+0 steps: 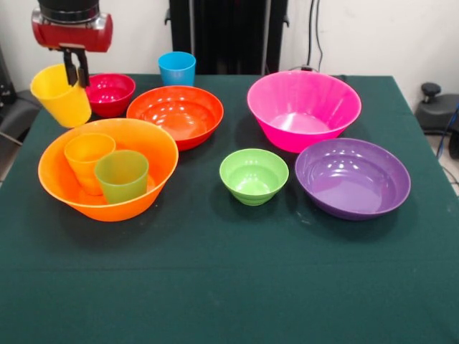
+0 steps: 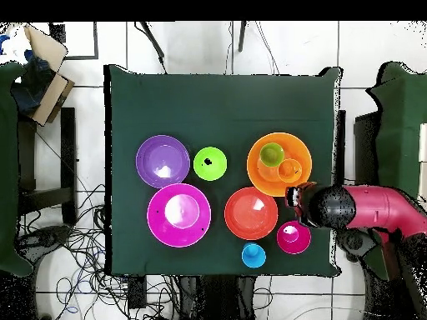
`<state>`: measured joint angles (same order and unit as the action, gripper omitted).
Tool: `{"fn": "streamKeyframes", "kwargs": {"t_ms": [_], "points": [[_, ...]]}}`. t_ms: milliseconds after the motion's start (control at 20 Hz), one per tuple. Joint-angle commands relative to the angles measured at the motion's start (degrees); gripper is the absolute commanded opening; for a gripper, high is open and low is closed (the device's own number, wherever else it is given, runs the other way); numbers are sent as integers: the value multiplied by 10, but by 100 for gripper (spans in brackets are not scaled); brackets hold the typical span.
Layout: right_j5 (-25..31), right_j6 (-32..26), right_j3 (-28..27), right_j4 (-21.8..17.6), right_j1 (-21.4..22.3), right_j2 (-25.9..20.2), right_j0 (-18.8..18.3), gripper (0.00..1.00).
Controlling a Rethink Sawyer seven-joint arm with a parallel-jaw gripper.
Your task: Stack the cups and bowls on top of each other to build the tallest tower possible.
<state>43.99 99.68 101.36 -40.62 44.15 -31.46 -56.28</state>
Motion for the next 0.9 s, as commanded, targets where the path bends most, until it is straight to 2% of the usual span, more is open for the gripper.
{"fn": "streamKeyframes", "kwargs": {"t_ms": [50, 900], "points": [[85, -94, -45, 20, 19, -15, 20, 0], [84, -67, -57, 21, 5, -12, 37, 0]]}}
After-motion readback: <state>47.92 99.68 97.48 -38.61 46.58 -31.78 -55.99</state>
